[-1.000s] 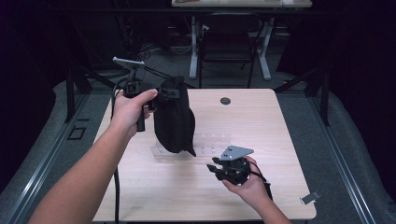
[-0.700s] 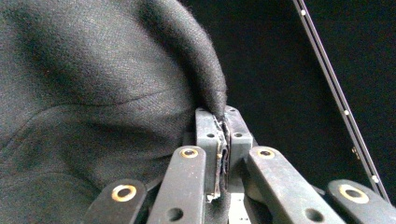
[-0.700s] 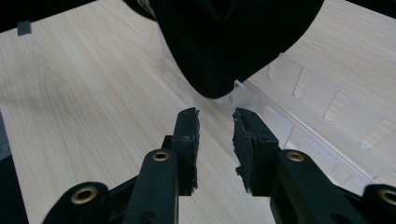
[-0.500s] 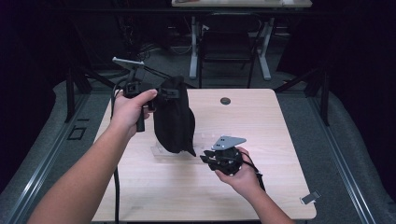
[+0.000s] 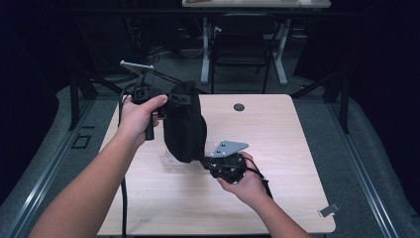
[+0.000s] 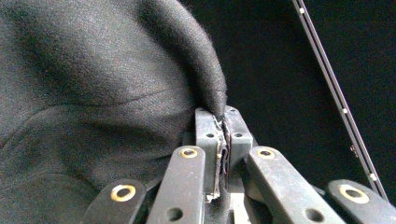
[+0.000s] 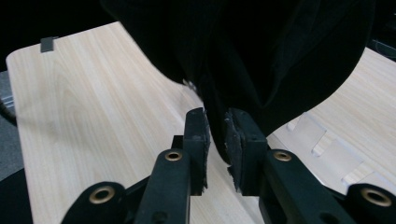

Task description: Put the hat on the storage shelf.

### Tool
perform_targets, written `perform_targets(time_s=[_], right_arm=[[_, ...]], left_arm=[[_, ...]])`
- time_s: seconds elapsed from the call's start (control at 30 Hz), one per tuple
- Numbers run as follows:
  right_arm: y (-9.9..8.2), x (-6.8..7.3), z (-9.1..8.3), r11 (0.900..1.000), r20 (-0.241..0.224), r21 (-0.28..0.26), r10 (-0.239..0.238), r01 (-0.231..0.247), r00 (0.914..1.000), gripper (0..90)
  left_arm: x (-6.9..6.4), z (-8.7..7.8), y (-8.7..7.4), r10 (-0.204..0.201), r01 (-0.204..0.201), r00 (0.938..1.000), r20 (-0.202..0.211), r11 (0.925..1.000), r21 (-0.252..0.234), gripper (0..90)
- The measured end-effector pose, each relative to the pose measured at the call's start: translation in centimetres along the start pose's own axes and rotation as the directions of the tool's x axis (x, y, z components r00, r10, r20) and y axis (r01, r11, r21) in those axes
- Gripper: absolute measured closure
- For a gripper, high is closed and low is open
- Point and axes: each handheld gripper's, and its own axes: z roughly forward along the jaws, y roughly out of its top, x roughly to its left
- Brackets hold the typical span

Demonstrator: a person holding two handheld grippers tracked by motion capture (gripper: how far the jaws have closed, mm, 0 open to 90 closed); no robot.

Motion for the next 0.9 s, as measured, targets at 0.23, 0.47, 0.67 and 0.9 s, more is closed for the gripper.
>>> perform_targets(time_s=[0.23,0.47,0.67,0.9], right_arm=[[0.58,0.43,0.43,0.9996,0.018,0.005,-0.028,0.028,0.9994,81.8],[0.52,0.57,0.39,0.9986,0.029,0.016,-0.051,0.051,0.9983,83.6],[0.29,0.53,0.33,0.9987,0.030,0.010,-0.051,0.051,0.9983,84.3],[0.02,0.56,0.33,0.9989,0.022,0.006,-0.046,0.046,0.9987,84.6]], left_arm=[[-0.12,0.17,0.00,-0.004,0.004,1.0000,0.000,1.0000,-0.001,87.8],[-0.19,0.33,-0.02,-0.001,0.001,1.0000,0.000,1.0000,0.002,87.2],[-0.30,0.40,-0.05,0.006,-0.006,1.0000,0.008,1.0000,0.001,84.1],[-0.52,-0.05,-0.02,0.016,-0.016,0.9994,0.029,0.9998,-0.014,76.9]])
